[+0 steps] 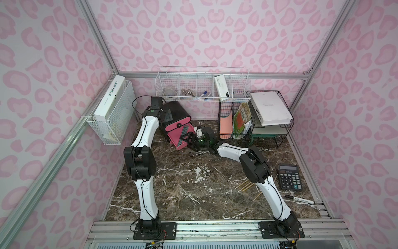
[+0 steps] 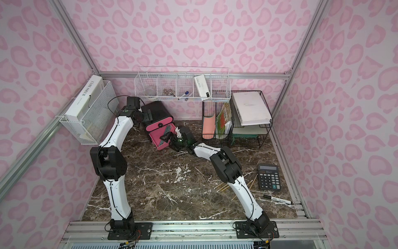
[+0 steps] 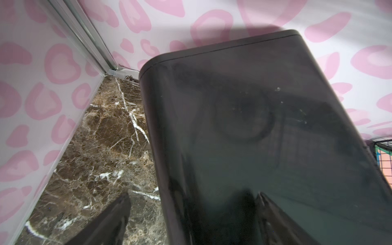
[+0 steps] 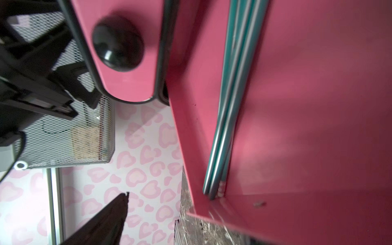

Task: Please place the pencils in the drawer according to their color
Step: Close the drawer in the storage box.

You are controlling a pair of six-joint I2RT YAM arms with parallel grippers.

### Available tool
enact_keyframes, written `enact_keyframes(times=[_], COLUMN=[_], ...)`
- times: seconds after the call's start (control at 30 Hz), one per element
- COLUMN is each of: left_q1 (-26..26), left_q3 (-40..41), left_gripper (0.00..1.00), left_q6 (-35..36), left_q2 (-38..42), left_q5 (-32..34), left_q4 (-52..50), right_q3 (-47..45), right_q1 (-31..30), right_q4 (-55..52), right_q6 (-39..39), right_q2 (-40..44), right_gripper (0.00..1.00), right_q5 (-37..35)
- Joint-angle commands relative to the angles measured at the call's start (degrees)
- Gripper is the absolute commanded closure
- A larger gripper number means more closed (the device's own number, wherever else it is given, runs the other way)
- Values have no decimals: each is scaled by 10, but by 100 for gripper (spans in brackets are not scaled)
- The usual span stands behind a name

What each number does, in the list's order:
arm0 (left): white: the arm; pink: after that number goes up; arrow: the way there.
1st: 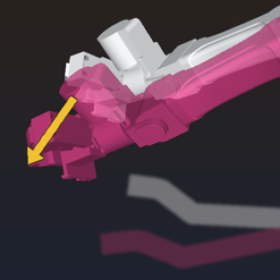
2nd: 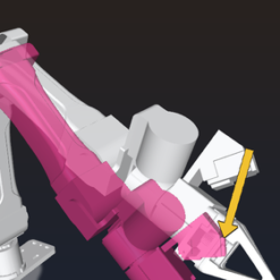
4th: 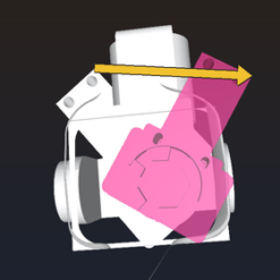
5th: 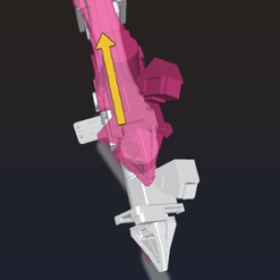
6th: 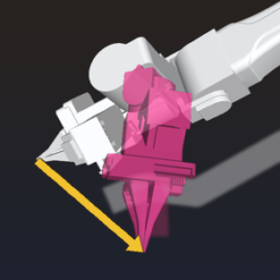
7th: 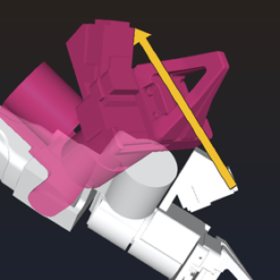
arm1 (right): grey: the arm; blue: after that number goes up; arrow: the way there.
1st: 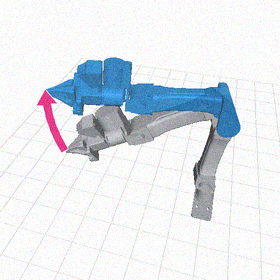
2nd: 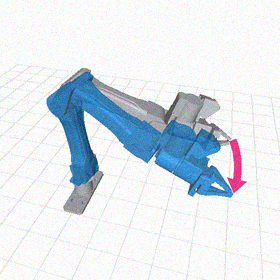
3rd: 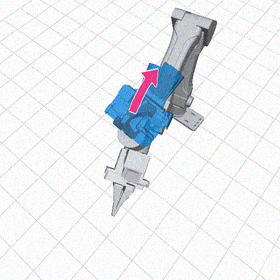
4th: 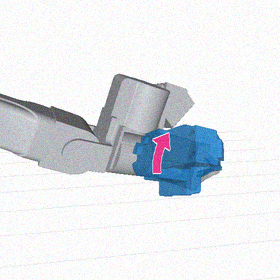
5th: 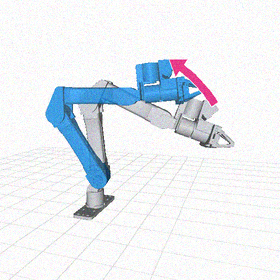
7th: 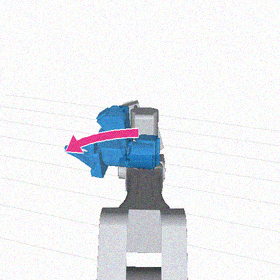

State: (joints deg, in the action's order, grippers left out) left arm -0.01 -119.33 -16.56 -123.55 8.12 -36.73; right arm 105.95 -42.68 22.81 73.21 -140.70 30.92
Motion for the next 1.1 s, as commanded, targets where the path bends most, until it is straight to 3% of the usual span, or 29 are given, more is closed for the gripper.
enact_keyframes(times=[0.0,0.2,0.43,0.53,0.63,0.9,1.07], left_q1=[0,0,0,0,0,0,0], left_q3=[23,45,62,63,63,63,63], left_gripper=[9,9,10,10,11,11,12], left_q6=[20,21,13,9,12,16,14], left_q2=[-7,1,5,5,6,9,8], left_q5=[-4,-6,-14,-18,-16,-20,-26], left_q4=[-113,-102,-96,-98,-100,-97,-97], right_q3=[7,93,338,376,344,27,-33], right_q1=[-2,0,1,6,5,15,37], right_q4=[10,-27,-102,-73,-64,94,131], right_q6=[-1,3,27,58,38,28,40], right_q2=[5,-42,-183,-215,-191,-21,0], right_gripper=[0,0,1,2,2,0,4], right_q5=[-7,-8,-13,-2,16,1,-11])
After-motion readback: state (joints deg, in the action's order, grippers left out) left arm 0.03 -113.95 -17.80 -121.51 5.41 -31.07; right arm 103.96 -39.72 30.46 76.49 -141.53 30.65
